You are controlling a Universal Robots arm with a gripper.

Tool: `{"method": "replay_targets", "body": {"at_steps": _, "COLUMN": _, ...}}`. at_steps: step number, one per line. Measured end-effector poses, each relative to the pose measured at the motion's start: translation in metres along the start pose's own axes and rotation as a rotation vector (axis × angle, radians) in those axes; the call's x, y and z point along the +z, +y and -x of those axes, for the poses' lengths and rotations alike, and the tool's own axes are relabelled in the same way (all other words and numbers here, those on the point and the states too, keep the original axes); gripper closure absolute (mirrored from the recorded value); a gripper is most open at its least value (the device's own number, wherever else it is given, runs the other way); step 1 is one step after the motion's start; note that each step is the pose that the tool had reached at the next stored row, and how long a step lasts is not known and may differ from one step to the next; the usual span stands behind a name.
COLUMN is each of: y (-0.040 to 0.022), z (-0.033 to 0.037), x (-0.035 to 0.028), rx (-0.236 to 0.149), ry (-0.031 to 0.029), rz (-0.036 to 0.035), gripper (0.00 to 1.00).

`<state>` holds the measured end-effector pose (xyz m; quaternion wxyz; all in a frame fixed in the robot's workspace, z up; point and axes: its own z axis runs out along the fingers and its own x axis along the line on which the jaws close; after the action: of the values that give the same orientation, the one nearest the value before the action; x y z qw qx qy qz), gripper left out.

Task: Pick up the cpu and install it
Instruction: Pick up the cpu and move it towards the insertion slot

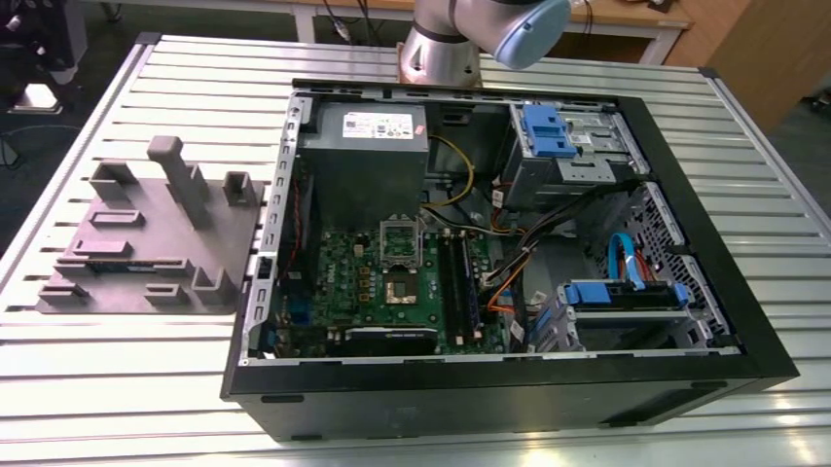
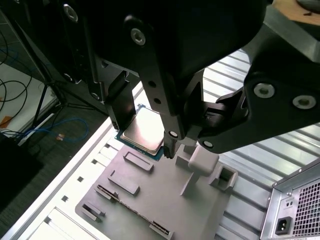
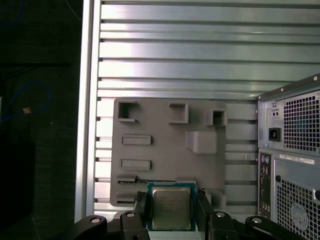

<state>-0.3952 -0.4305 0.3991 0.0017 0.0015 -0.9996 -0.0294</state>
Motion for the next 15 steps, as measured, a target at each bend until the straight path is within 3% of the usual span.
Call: {"method": "replay_targets", "body": {"at_steps": 15, "y": 0.0, "z": 0.0118, "x": -0.0001, "rx": 0.0, "ry": 0.0001, "rz": -0.0001, "gripper": 0.53}}
